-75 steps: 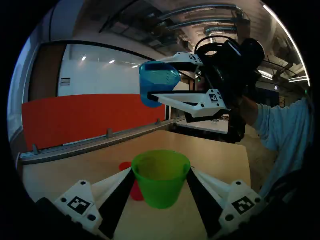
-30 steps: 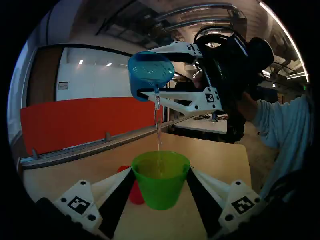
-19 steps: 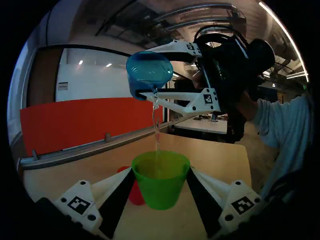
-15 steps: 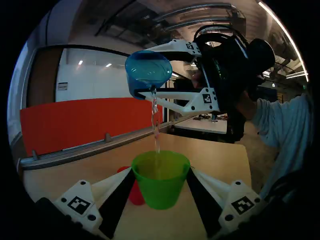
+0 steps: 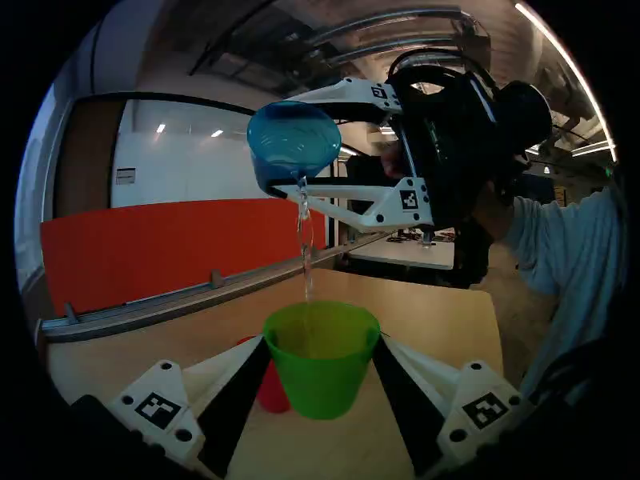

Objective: Pour water

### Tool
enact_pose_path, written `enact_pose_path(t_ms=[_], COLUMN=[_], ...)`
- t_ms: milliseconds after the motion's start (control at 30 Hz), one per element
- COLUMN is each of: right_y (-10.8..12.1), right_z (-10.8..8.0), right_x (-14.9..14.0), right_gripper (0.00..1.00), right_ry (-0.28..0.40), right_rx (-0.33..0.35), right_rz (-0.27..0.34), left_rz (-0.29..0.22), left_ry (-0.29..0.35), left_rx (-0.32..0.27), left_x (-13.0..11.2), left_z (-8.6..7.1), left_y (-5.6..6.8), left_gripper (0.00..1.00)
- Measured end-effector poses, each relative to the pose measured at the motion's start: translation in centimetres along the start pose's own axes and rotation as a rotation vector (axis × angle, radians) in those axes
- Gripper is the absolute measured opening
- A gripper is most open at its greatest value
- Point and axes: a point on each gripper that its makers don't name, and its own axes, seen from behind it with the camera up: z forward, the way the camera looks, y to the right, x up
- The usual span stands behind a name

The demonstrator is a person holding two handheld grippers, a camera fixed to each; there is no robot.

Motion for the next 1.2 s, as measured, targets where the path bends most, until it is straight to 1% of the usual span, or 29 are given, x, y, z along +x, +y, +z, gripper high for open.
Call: enact_pose_path(t_ms=[700, 1200], right_y=[1.1, 1.8], right_z=[0.2, 0.8], right_x=[0.1, 0.4], right_gripper=[0.90, 0.90], right_ry=[-0.004, -0.005], right_rx=[-0.019, -0.034], right_rz=[-0.076, -0.151], left_rz=[0.001, 0.001], left_ry=[0.004, 0.011], left_rx=[0.005, 0.008], left_x=[0.0, 0.6], left_z=[0.4, 0.6], left_y=[-0.4, -0.5], left_gripper=[0.86, 0.86])
